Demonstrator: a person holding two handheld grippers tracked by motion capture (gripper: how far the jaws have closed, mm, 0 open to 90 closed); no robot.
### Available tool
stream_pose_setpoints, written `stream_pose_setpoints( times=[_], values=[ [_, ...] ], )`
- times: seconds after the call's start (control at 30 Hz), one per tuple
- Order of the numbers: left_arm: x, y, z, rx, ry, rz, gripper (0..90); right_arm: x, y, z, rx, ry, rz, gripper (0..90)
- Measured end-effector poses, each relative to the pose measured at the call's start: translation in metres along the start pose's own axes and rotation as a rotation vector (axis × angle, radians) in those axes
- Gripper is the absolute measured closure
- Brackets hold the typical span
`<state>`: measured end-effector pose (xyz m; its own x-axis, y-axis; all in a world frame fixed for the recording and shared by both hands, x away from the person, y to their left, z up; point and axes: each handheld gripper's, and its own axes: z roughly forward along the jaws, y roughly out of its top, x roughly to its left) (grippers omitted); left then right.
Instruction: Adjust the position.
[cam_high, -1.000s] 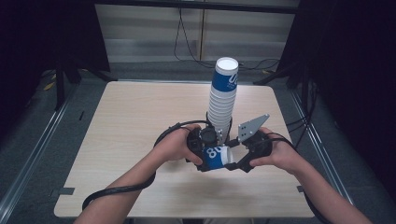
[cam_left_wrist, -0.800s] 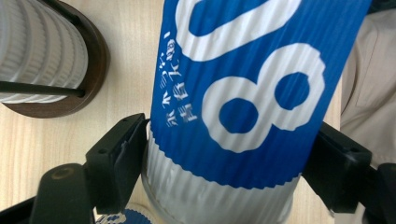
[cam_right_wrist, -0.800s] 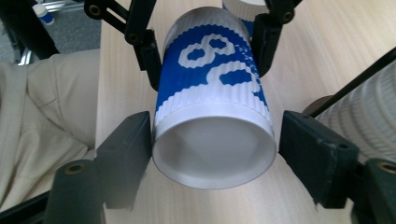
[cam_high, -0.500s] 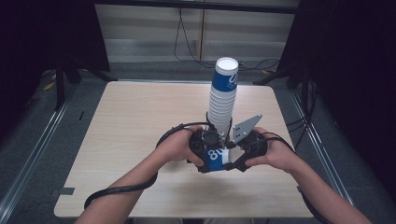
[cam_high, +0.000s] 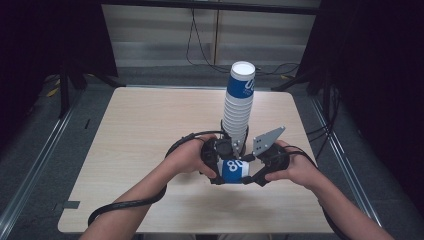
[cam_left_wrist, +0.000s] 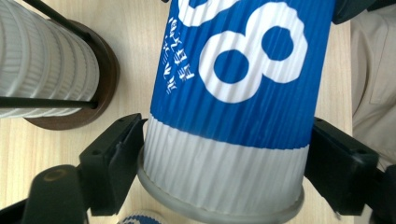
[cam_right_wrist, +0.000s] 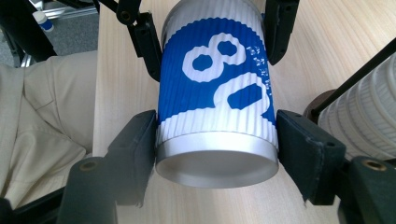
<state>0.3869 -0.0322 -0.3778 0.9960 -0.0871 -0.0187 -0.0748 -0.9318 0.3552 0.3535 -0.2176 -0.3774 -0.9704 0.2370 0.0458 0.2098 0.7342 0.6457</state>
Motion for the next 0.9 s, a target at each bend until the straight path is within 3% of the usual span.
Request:
stream_pose_setpoints(
  times=[0.37,0.4,0.43,0.5,0.57,0.9],
  values=[
    [0.001,-0.011,-0.003,-0.093,-0.008,-0.056,15.8,0.001,-0.008,-0.004,-0.063,0.006,0.018,31.0],
    [0.002,-0.013,-0.004,-0.093,-0.01,-0.049,15.9,0.001,-0.009,-0.004,-0.065,0.002,0.014,31.0],
    [0.002,-0.014,-0.004,-0.096,-0.018,-0.077,16.4,0.001,-0.011,-0.004,-0.068,0.0,0.014,31.0],
    [0.003,-0.018,-0.005,-0.084,-0.012,-0.083,16.5,0.001,-0.012,-0.004,-0.068,-0.006,0.019,31.0],
    [0.004,-0.02,-0.006,-0.097,-0.005,-0.076,17.5,0.0,-0.015,-0.006,-0.078,-0.007,0.023,30.9],
    [0.004,-0.029,-0.011,-0.155,0.006,-0.125,16.4,0.0,-0.025,-0.013,-0.118,-0.027,0.054,30.9]
  ],
)
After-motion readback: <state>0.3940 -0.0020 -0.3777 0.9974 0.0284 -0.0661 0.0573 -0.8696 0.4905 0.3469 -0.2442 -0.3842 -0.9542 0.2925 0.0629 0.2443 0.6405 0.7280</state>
